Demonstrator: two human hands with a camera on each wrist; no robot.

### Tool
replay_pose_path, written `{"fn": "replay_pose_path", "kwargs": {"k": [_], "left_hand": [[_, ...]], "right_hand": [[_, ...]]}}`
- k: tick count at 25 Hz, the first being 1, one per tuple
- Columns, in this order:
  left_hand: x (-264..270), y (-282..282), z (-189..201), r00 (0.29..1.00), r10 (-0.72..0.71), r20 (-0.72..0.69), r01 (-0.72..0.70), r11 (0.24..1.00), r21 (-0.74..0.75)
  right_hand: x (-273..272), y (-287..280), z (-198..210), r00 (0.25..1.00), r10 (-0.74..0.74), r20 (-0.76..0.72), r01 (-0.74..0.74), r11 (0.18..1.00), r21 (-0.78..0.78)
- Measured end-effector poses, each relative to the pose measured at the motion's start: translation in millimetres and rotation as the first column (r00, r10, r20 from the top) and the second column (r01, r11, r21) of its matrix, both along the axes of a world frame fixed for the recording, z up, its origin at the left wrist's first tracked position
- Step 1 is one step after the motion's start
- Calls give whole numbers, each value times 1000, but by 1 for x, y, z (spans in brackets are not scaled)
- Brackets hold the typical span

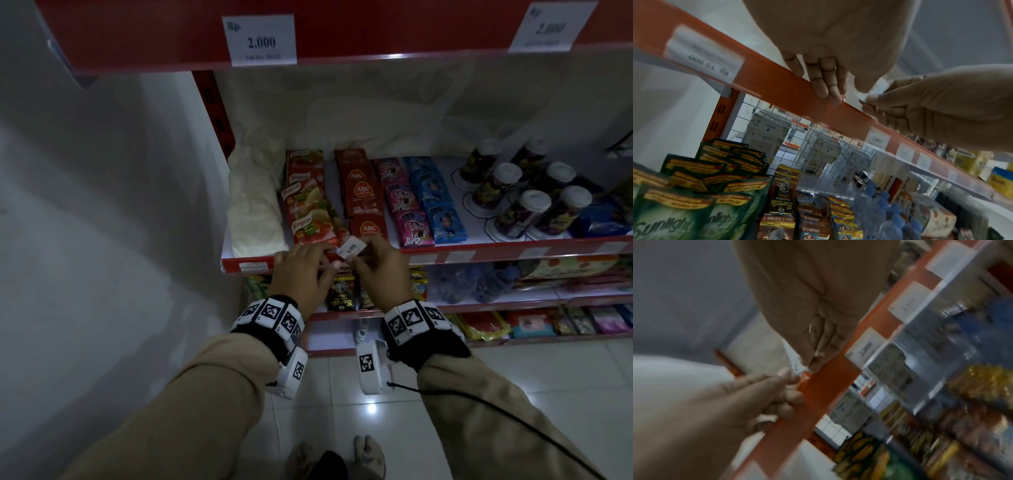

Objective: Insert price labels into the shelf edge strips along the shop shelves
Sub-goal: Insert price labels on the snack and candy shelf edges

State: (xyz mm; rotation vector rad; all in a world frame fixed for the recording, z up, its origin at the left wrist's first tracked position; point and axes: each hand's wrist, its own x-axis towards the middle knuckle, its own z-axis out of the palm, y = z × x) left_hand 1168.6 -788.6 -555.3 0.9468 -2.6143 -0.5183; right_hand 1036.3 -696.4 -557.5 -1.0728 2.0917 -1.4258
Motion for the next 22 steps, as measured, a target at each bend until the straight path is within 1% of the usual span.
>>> {"fn": "replay_pose_path", "kwargs": {"k": [1, 2, 3, 7, 8, 9, 10, 11, 13, 14, 15, 16, 18, 20, 21, 22], "left_hand": [[0, 0, 0, 1000, 12, -20, -12, 1000, 8], [-1, 0, -1, 999, 21, -32, -21, 1000, 10], [-1, 0, -1, 999, 26, -38, -25, 1000, 11], [-2, -1, -3, 999, 36, 10, -36, 999, -11], [-2, -1, -3, 999, 37, 27, -37, 999, -18], [-2, -1, -3, 998, 37, 41, -36, 999, -26], [-2, -2, -2, 998, 35, 58, -33, 999, -39], [-2, -2, -2, 996, 31, 83, -26, 998, -59], [-1, -2, 0, 992, 16, 123, -4, 995, -96], [0, -2, 0, 993, 10, 118, 2, 995, -100], [0, -2, 1, 995, 5, 98, 5, 995, -99], [1, -3, 2, 998, 2, 67, 5, 996, -95], [5, -4, 1, 1000, 4, -9, -4, 997, -75], [12, -8, -1, 996, 22, -81, -27, 998, -57], [15, -10, -3, 994, 32, -105, -39, 998, -59], [18, -12, -5, 992, 40, -118, -48, 997, -65]], "right_hand": [[3, -1, 0, 994, 0, 107, 2, 1000, -24], [7, -2, 0, 983, 10, 181, -1, 999, -49], [10, -2, -1, 975, 23, 223, -8, 998, -66], [18, -1, -4, 968, 55, 245, -41, 997, -61], [18, 0, -4, 975, 57, 215, -48, 998, -48], [17, 1, -4, 988, 56, 141, -52, 998, -34], [14, 2, -2, 998, 58, 21, -57, 998, -23], [10, 3, 0, 991, 71, -117, -73, 997, -18], [0, 2, 6, 925, 134, -356, -129, 991, 39], [-4, 1, 9, 893, 170, -417, -146, 985, 90], [-8, 0, 11, 881, 189, -434, -150, 981, 124], [-12, -1, 12, 892, 179, -415, -137, 982, 129], [-15, -2, 13, 947, 73, -314, -57, 997, 61], [-16, -3, 14, 966, -25, -258, 23, 1000, -10], [-15, -5, 13, 961, -21, -275, 17, 1000, -17], [-13, -7, 13, 949, 14, -314, -15, 1000, -2]]}}
